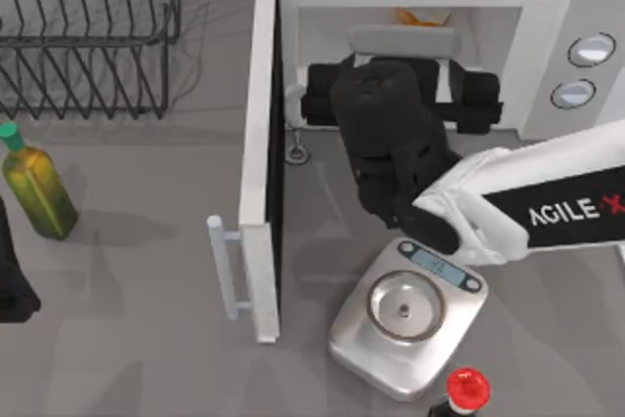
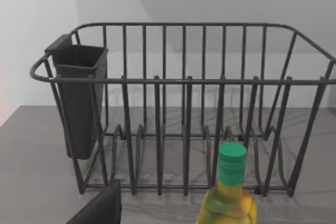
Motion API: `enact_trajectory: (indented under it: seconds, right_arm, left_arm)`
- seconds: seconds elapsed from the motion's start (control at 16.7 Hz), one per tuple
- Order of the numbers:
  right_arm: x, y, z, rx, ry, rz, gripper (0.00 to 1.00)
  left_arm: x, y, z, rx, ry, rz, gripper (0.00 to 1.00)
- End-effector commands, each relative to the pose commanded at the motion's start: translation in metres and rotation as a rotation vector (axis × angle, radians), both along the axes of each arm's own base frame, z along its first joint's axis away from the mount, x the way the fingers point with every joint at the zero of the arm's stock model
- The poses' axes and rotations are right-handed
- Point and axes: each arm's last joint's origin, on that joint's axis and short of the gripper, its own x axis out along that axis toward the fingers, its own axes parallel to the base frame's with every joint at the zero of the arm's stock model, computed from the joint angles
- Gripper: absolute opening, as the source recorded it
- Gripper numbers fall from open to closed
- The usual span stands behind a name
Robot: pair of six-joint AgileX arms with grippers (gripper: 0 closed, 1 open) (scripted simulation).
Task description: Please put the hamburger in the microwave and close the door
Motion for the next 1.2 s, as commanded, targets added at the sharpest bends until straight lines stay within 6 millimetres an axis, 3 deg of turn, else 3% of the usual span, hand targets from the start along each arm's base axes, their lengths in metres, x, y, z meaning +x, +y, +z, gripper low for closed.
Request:
enact_trajectory:
  seconds: [0.3,0.48,0.78,1.02,1.2]
  right_arm:
    - [-0.001,-0.001,0.0,0.0,0.005,0.008,1.0]
    - [-0.007,-0.025,0.01,0.013,0.027,0.046,1.0]
    - [-0.041,-0.105,0.039,0.052,0.081,0.124,1.0]
    - [-0.098,-0.178,0.05,0.085,0.1,0.173,1.0]
    - [-0.146,-0.219,0.046,0.104,0.057,0.196,1.0]
  left_arm:
    - [0.0,0.0,0.0,0.0,0.0,0.0,1.0]
    - [0.0,0.0,0.0,0.0,0.0,0.0,1.0]
    - [0.0,0.0,0.0,0.0,0.0,0.0,1.0]
    - [0.0,0.0,0.0,0.0,0.0,0.0,1.0]
    - [0.0,0.0,0.0,0.0,0.0,0.0,1.0]
